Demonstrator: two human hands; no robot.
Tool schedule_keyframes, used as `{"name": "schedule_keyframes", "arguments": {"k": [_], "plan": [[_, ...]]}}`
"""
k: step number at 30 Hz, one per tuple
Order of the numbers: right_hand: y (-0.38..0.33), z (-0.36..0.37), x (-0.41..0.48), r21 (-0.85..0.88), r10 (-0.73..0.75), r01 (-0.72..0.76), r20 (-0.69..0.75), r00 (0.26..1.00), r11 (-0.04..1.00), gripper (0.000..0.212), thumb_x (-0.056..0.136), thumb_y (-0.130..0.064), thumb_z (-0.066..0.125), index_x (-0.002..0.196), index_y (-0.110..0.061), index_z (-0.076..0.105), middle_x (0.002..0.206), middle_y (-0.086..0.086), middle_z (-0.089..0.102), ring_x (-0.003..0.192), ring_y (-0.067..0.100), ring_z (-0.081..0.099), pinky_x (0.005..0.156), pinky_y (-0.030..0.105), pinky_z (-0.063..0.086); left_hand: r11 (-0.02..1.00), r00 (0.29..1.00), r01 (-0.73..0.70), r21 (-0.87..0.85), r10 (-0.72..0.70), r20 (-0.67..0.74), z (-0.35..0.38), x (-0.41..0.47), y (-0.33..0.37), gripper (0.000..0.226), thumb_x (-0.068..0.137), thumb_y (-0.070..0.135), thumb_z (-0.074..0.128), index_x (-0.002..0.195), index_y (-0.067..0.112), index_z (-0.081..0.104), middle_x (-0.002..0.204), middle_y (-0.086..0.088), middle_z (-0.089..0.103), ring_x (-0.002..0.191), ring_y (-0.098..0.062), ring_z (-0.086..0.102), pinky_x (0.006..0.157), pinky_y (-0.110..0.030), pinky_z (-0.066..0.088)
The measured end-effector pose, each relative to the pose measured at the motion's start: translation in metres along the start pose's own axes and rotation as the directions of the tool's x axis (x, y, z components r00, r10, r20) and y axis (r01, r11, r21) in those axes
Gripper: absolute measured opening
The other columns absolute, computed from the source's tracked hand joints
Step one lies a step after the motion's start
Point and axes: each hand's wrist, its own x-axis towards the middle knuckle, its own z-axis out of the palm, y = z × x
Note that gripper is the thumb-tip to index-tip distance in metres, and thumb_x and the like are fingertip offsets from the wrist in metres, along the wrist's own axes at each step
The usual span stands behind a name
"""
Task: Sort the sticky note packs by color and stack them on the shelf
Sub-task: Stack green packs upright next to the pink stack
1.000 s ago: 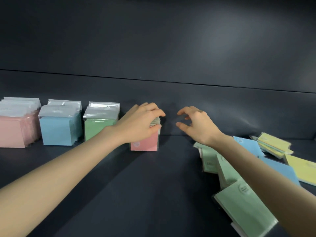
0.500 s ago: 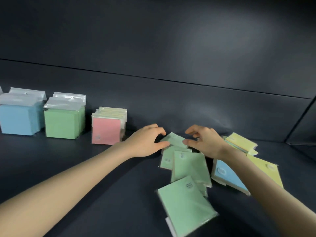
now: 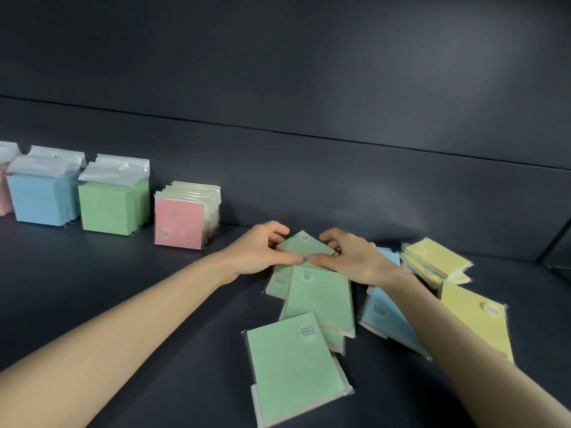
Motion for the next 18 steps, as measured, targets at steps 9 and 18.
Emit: {"name": "schedule_keyframes", "arguments": {"k": [9, 18], "plan": [[-0.005, -0.001, -0.001, 0.247, -0.036, 0.052, -0.069, 0.997, 0.968, 0.071, 0.062, -0.042, 0.081, 0.122, -0.02, 0.05, 0.112, 0.002, 0.055, 0.097, 0.012, 0.057, 0.083, 0.029, 0.05, 0.951, 0.996, -0.062, -0.302, 0.042, -0.073, -0.001, -0.004, 0.0, 0.059, 0.071, -0.004, 0.077, 0.122, 0.016, 0.055, 0.108, -0.004, 0.062, 0.087, -0.017, 0.062, 0.085, -0.025, 0.049], [-0.008, -0.007, -0.01, 0.401, -0.022, 0.056, -0.089, 0.996, 0.914, 0.047, 0.068, -0.017, 0.083, 0.106, -0.02, 0.057, 0.1, -0.006, 0.069, 0.093, 0.011, 0.066, 0.085, 0.031, 0.054, 0.898, 0.993, -0.006, -0.441, 0.059, 0.106, -0.013, -0.01, 0.001, 0.03, 0.08, -0.002, 0.068, 0.11, 0.003, 0.065, 0.109, -0.019, 0.068, 0.102, -0.024, 0.066, 0.093, -0.029, 0.05]]}}
